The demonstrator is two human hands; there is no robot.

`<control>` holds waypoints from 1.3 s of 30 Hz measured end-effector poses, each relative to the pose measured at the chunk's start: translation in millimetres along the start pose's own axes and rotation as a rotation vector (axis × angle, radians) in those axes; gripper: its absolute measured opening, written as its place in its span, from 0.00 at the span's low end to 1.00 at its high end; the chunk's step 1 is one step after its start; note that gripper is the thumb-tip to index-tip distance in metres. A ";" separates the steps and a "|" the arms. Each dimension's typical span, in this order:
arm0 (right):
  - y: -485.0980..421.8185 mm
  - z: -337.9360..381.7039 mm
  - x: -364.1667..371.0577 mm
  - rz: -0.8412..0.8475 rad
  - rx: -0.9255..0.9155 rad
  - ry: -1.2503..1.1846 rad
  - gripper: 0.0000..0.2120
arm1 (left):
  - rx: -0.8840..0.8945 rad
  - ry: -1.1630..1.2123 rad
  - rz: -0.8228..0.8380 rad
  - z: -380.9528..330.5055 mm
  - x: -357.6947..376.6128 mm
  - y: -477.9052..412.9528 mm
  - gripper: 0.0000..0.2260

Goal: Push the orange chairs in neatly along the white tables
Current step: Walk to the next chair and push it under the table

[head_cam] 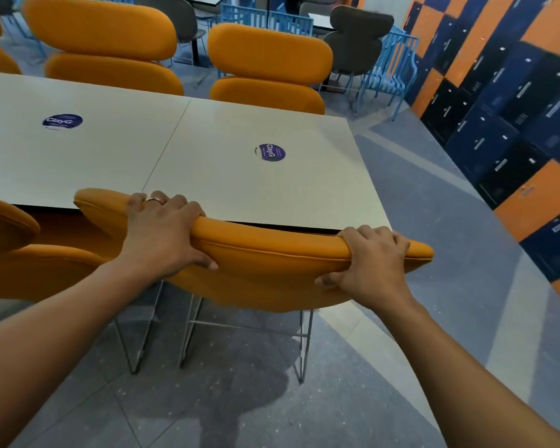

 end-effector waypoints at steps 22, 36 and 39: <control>-19.2 -66.3 -7.3 0.003 -0.020 0.034 0.33 | -0.074 0.043 -0.147 -68.7 4.9 12.2 0.31; 17.6 -39.8 -8.8 -0.008 -0.025 0.030 0.34 | -0.058 0.035 -0.090 -45.2 -1.4 28.3 0.31; 10.8 -41.9 -10.5 0.012 -0.027 0.038 0.34 | -0.065 0.029 -0.078 -48.0 -3.0 25.1 0.33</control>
Point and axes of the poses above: each hand's wrist, its own y-axis away from the middle knuckle, its own x-axis out of the palm, z = x × y, the point moved 2 cm from there along -y, towards the middle knuckle, and after that the axes turned 4 degrees about -y, right-handed, at the moved point
